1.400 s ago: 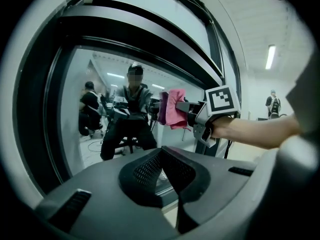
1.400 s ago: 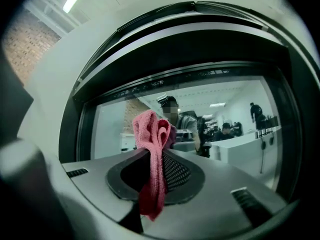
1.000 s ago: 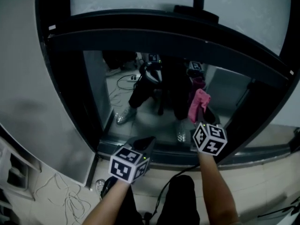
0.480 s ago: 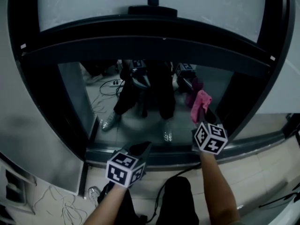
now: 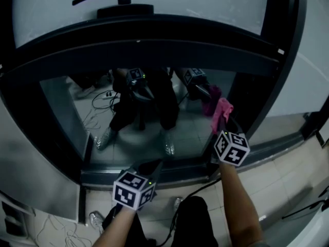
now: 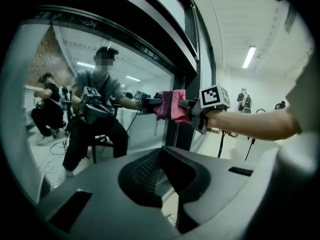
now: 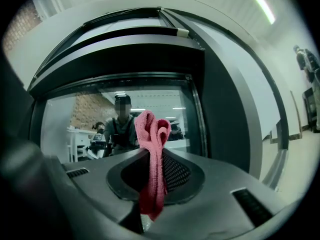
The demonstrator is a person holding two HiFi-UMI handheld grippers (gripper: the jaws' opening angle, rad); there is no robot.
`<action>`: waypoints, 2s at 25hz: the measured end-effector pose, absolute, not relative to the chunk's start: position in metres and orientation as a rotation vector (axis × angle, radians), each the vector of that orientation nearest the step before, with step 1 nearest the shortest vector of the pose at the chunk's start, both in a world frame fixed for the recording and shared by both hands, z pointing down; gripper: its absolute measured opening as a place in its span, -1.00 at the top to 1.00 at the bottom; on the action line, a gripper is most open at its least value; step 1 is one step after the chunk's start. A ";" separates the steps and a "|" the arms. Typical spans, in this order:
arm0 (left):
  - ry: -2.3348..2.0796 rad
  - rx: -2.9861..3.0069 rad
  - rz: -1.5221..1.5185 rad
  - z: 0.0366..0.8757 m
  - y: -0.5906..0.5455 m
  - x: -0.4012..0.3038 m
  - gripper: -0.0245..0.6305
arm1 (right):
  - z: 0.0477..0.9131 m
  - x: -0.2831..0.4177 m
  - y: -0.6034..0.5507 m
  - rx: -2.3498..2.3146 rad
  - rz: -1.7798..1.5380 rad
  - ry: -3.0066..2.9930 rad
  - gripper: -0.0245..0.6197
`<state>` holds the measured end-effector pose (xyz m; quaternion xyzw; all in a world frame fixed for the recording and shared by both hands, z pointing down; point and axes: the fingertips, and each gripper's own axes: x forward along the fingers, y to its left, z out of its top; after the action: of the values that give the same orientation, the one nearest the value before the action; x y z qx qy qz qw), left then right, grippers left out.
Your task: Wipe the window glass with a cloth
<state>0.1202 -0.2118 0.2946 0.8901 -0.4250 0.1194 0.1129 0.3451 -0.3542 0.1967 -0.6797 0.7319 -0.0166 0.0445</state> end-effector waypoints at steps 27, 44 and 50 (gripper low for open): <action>-1.096 2.617 0.375 0.337 -0.233 0.164 0.92 | 0.248 0.429 -0.348 -2.422 -0.054 1.928 0.76; -1.098 2.576 0.345 0.374 -0.230 0.148 0.92 | 0.283 0.405 -0.362 -2.315 -0.053 2.072 0.76; -1.128 2.550 0.313 0.378 -0.225 0.138 0.92 | 0.280 0.367 -0.359 -2.179 -0.012 2.232 0.76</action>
<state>0.1385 -0.2250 0.3785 0.8961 -0.3962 0.1101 0.1671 0.3669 -0.3590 0.2804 -0.6985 0.7155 -0.0038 0.0114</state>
